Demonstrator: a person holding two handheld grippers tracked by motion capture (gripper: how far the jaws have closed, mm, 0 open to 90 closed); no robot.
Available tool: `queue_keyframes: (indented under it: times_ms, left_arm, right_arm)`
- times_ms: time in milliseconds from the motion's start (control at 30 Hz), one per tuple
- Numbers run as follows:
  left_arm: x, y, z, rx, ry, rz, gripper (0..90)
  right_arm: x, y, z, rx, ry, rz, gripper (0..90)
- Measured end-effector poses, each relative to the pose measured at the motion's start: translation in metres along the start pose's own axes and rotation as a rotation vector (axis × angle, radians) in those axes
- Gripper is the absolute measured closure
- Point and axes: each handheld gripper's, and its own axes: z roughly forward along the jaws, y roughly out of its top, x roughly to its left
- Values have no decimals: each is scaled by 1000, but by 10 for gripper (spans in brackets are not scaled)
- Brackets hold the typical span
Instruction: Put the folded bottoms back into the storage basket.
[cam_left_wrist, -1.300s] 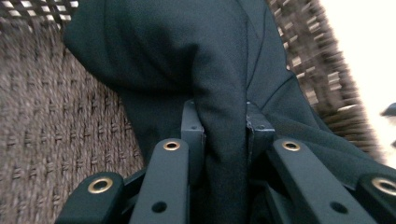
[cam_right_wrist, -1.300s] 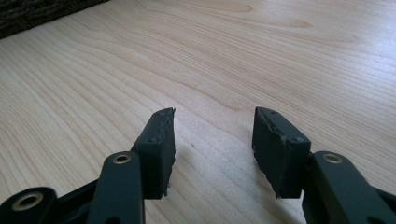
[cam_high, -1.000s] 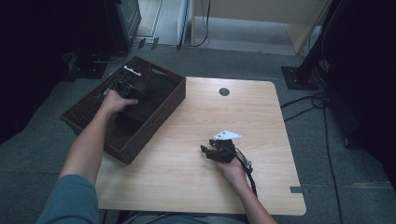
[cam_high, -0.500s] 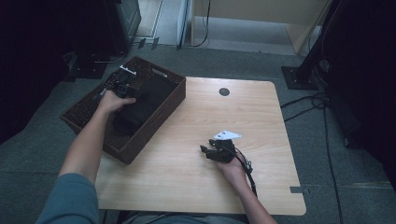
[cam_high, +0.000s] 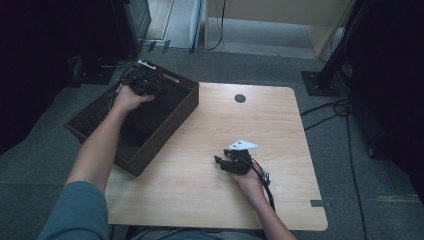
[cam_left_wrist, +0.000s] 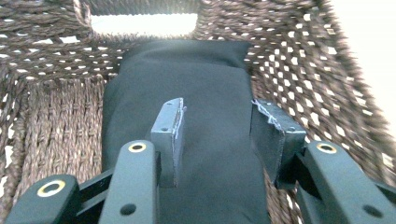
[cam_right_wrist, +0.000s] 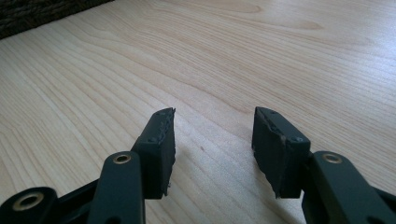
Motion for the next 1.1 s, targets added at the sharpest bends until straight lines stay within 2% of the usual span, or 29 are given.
queue_keyframes:
  times_ms: [133, 267, 333, 433, 500, 567, 600, 833, 1100]
  left_arm:
    - [2, -5, 20, 9, 5, -27, 554]
    - [3, -12, 35, 38, 29, -7, 554]
    - [4, -16, 40, 30, 26, -18, 548]
    - [6, -21, 44, 18, 23, -22, 533]
    - [7, -26, 47, 15, 28, -9, 520]
    - [7, -32, 50, 15, 43, 22, 515]
    - [7, -34, 50, 1, 42, 24, 514]
    - [12, -43, 52, -41, 20, -16, 551]
    - [15, -48, 54, -68, 23, -15, 581]
  right_arm:
    - [-1, 0, 0, -1, 4, 4, 492]
    - [0, 0, 0, 0, 10, 8, 492]
    - [0, 0, -1, 1, 9, 8, 493]
    - [1, -1, 0, 0, 9, -2, 492]
    - [1, -1, 0, 0, 8, -3, 493]
    - [1, -1, 0, -1, 11, 1, 492]
    - [1, -1, 0, -1, 10, -1, 493]
    - [4, 0, 1, 1, 18, -3, 492]
    - [7, 1, 3, 2, 17, -11, 491]
